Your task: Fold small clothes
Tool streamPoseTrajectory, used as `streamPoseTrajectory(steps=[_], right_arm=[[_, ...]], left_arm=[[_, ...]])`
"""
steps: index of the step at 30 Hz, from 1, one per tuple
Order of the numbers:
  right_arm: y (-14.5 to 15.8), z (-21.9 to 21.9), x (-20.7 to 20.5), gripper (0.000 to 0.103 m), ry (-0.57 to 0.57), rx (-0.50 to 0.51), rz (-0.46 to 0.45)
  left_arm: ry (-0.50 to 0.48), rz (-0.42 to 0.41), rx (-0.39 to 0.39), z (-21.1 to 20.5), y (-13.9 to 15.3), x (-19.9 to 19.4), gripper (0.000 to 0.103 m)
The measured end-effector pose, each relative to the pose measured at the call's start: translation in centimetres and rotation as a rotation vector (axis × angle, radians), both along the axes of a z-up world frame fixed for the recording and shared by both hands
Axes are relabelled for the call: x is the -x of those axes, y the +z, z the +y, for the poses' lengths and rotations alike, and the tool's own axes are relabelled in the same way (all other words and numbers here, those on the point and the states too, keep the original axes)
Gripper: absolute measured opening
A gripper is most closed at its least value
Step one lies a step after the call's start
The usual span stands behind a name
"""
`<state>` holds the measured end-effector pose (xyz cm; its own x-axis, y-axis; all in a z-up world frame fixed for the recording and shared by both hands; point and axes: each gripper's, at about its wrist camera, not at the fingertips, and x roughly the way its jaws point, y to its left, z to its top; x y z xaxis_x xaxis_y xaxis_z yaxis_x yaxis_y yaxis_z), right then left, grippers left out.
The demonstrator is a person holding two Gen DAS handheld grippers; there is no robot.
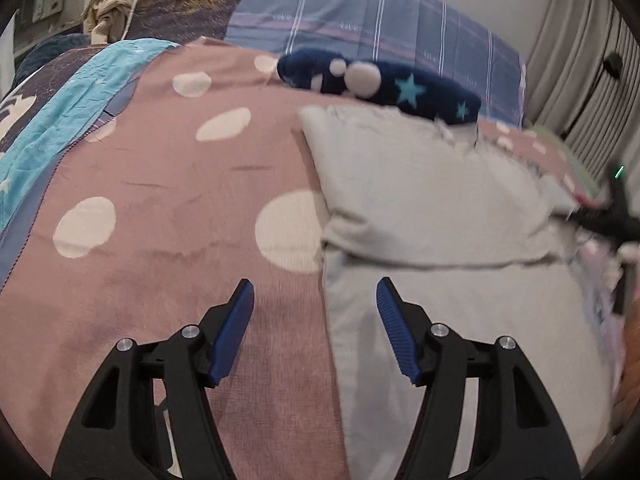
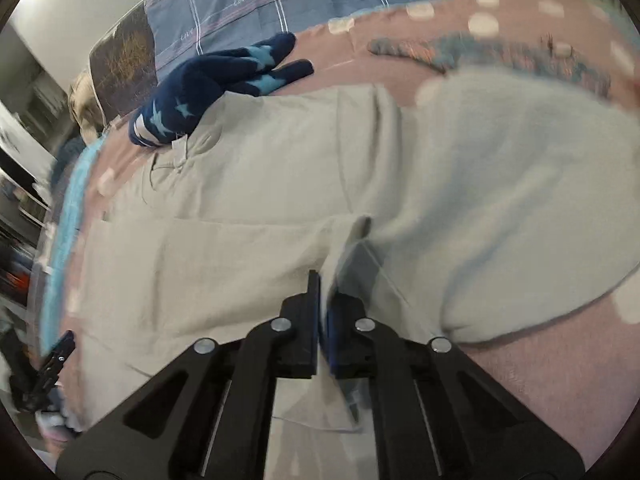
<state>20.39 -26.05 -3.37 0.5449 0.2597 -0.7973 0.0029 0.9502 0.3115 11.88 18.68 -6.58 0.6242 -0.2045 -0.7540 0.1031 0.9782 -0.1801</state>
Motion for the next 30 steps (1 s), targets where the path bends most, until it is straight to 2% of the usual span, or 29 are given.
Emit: streamPoseTrajectory(steps=[3,5,6,8,9,10,11,13,15,16,18,20,21,22,26,30], right_arm=[[4.4,0.8,2.0,0.003,0.013,0.012,-0.195],[6.0,0.4,2.4,0.002,-0.042,0.067,-0.251],[6.1,0.0,2.2,0.002,-0.080,0.118,-0.253],[4.5,-0.4,0.6,0.027,-0.144,0.277,-0.174],[3.0,-0.5,-0.4,0.036,-0.167,0.382,-0.087],[2.2,-0.8,-0.6,0.032,-0.206,0.428,-0.044],[2.2,-0.8,-0.4,0.032,-0.225,0.423,-0.044],[3.6,0.3,-0.1,0.032,-0.215,0.377,-0.094],[5.8,4.4,-0.7,0.032,-0.095,0.362,-0.162],[6.9,7.7,-1.2,0.032,0.020,0.343,-0.186],[7.9,12.8,-2.0,0.034,0.184,0.300,-0.195],[8.6,20.0,-3.1,0.034,0.366,0.267,-0.188],[8.6,22.2,-3.6,0.036,0.415,0.268,-0.185],[8.4,26.3,-4.2,0.037,0.498,0.284,-0.184],[6.4,36.2,-6.5,0.037,0.636,0.369,-0.156],[3.4,41.9,-9.2,0.040,0.678,0.439,-0.087]], left_arm=[[0.002,0.012,-0.021,0.3,-0.7,-0.3,0.064],[0.010,-0.001,-0.001,0.5,-0.6,-0.6,0.064],[0.010,-0.006,0.005,0.5,-0.6,-0.9,0.064],[0.002,-0.016,0.016,0.4,-0.6,-1.4,0.064],[-0.006,-0.019,0.019,0.2,-0.6,-1.7,0.063],[-0.016,-0.021,0.019,0.0,-0.5,-1.9,0.062],[-0.026,-0.023,0.018,-0.1,-0.5,-2.1,0.060],[-0.040,-0.024,0.022,-0.3,-0.6,-2.5,0.056],[-0.048,-0.027,0.034,-0.4,-0.6,-3.3,0.053],[-0.054,-0.031,0.047,-0.4,-0.6,-3.6,0.048],[-0.066,-0.041,0.085,-0.3,-0.6,-4.0,0.043],[-0.080,-0.054,0.126,-0.3,-0.6,-3.8,0.034],[-0.086,-0.058,0.139,-0.4,-0.6,-3.7,0.032],[-0.092,-0.063,0.151,-0.4,-0.6,-3.5,0.029],[-0.125,-0.136,0.221,-0.3,0.0,-2.5,0.022],[-0.165,-0.178,0.252,-0.6,0.4,-1.9,0.022]])
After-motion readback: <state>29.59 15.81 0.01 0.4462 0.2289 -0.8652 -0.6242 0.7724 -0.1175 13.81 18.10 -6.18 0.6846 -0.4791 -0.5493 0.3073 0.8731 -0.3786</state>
